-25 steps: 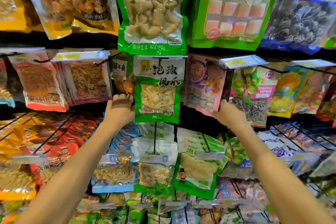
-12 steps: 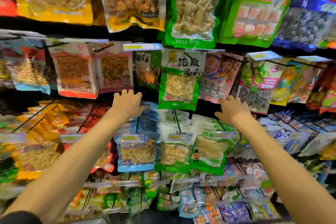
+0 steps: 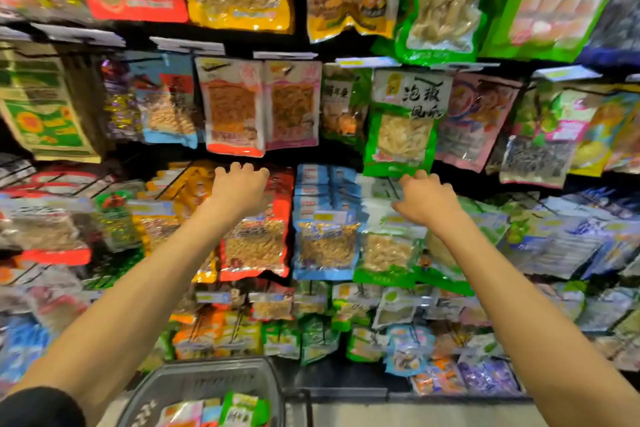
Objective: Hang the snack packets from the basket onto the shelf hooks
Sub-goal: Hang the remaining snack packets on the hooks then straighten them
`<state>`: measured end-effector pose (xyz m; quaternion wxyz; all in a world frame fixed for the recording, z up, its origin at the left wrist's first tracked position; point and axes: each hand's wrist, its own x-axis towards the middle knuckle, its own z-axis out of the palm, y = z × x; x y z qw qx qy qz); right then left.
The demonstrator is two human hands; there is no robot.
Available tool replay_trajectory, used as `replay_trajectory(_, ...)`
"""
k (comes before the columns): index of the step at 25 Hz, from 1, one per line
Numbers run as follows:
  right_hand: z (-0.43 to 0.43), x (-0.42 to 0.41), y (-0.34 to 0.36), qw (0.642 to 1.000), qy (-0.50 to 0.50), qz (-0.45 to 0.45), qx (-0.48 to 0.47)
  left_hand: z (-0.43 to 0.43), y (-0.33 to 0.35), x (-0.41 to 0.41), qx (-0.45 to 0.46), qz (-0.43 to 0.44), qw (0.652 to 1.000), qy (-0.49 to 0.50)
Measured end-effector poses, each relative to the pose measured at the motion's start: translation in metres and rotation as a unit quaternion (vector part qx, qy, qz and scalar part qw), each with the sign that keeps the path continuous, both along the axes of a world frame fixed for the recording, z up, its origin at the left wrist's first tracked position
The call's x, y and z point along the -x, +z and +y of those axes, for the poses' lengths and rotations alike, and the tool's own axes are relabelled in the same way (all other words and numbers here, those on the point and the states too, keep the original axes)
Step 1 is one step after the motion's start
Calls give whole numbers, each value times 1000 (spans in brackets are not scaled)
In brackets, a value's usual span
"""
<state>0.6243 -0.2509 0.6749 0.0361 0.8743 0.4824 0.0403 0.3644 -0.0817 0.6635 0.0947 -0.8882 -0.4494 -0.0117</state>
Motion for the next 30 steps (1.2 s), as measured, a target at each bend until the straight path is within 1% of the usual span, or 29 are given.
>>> replay_trajectory(3,2,48,-17,1000,17,-3,-24,-9,-10,61,0,2,1000,7)
replay_trajectory(7,14,111,-43,998,51,48,-5,-23,-26,141,27,19,999,41)
replay_trajectory(11,26,175,-62,994,85,66,10,-29,-52,202,64,35,995,71)
replay_trajectory(15,38,219,-90,990,92,72,82,-23,-79,240,80,50,993,76)
replay_trajectory(17,47,237,-109,986,100,74,112,-15,-98,256,104,49,990,78)
replay_trajectory(24,105,303,-184,975,98,121,161,33,-194,307,167,67,980,80)
replay_trajectory(27,130,327,-231,971,84,144,171,55,-239,320,232,65,968,63)
replay_trajectory(30,137,348,-286,958,81,171,215,63,-295,327,359,48,930,57)
